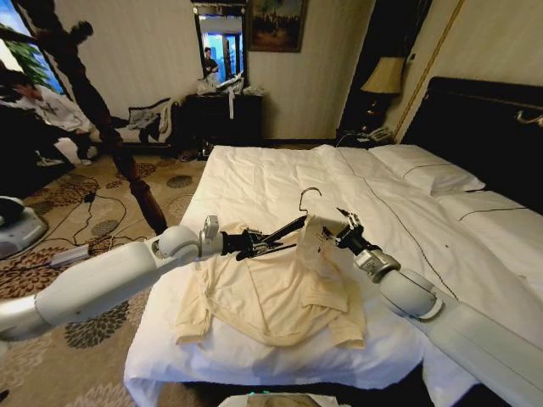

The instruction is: Pick up the clothes from the bed and hang them on the clothes hanger.

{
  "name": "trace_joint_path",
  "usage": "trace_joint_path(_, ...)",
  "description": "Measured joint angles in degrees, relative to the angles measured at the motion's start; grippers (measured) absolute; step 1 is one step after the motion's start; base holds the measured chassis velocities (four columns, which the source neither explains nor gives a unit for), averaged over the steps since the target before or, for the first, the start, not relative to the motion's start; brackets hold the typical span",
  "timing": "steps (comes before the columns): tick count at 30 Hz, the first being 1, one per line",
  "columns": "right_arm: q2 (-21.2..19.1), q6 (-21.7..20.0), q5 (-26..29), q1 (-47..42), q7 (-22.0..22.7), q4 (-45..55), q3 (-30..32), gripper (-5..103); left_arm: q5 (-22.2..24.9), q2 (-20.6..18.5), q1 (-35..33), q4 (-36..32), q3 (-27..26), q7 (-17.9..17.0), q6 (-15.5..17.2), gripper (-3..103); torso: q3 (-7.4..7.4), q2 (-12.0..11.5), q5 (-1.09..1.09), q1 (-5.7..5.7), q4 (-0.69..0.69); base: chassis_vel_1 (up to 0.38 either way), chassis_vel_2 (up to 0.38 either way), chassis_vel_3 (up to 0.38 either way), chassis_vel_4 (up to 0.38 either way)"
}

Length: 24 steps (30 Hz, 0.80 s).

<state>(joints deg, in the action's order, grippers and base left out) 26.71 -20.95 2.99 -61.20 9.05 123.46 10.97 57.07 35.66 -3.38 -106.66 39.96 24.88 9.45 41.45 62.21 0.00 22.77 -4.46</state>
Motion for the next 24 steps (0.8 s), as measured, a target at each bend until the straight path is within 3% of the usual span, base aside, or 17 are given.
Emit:
trace_joint_path(10, -0.91, 0.46, -2.09, -0.27, -0.11, -0.06, -0.03, 20, 0.06, -0.08, -0.04, -0.45, 0.29, -1.19, 0.31, 16, 0.00, 0.00, 0.00, 0.00, 0.00, 0.000, 0.000, 0.000, 0.000)
trace_joint_path(22, -0.17, 3.01, -3.11, -0.49, 0.20, -1.35, 0.03, 20, 1.88, -1.04, -2.40, -2.29, -3.31, -8.25, 2.32, 15, 0.00, 0.00, -0.01, 0.00, 0.00, 0.000, 0.000, 0.000, 0.000)
trace_joint_path(24, -0.16, 3.01, -3.00, -0.51, 0.41, -1.40, 0.04, 19, 2.01, -1.20, -2.89, -2.43, -4.21, -9.54, 2.51, 19, 0.00, 0.00, 0.01, 0.00, 0.00, 0.000, 0.000, 0.000, 0.000)
